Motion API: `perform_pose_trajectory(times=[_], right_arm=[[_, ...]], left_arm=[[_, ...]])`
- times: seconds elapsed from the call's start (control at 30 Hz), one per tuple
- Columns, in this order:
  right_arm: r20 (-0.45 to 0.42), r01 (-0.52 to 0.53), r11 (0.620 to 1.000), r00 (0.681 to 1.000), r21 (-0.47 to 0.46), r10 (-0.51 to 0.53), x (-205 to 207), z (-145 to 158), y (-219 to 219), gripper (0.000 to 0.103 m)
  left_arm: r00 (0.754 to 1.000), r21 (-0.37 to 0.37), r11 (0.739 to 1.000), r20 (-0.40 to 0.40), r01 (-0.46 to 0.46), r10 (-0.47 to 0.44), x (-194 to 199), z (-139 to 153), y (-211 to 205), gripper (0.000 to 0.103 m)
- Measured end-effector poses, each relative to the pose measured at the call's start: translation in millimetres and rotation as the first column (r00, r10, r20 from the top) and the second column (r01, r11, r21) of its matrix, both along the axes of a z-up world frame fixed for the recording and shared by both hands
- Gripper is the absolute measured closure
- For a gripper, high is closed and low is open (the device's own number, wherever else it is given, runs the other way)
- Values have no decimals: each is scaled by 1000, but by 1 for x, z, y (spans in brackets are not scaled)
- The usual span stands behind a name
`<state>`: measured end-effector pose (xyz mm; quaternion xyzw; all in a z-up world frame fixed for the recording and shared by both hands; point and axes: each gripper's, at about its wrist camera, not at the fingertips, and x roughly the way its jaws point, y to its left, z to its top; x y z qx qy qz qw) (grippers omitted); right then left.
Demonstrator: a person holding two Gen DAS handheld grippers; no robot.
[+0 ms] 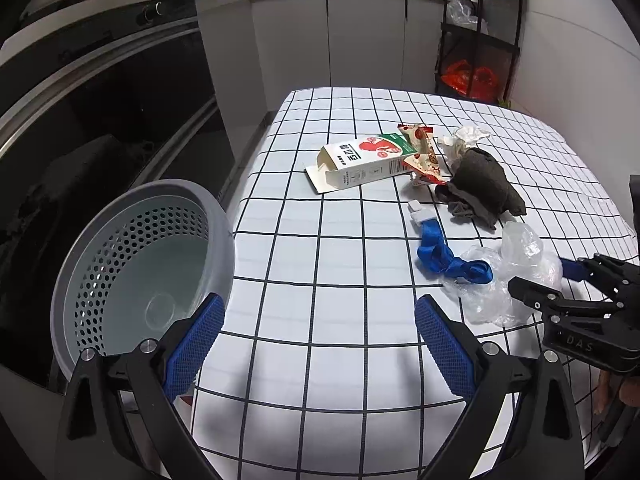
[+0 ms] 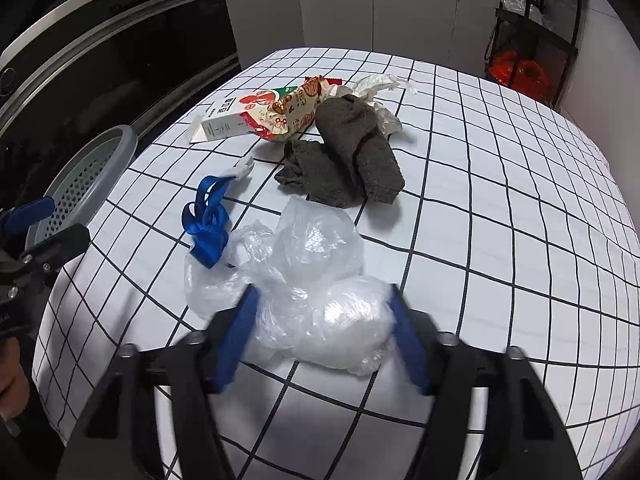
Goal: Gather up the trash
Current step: 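Move both grippers back toward the plastic bags on the table, then grasp the clear plastic bags with the right gripper while the left gripper grasps the blue strap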
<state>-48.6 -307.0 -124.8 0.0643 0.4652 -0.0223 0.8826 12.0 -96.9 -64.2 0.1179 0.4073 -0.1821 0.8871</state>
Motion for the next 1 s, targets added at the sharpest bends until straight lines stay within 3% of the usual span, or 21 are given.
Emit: perform_pose_trajectory(times=[0.2, 0.8, 1.0], right_arm=[[43, 24, 999, 999, 41, -26, -11, 14, -7, 60], [203, 87, 992, 974, 95, -104, -50, 70, -39, 61], [206, 152, 982, 963, 111, -173, -55, 74, -61, 61]], left_arm=[[1000, 1, 1000, 2, 8, -8, -2, -3, -5, 9], [999, -19, 999, -26, 42, -42, -8, -5, -54, 9], [998, -34, 999, -41, 36, -37, -2, -12, -76, 9]])
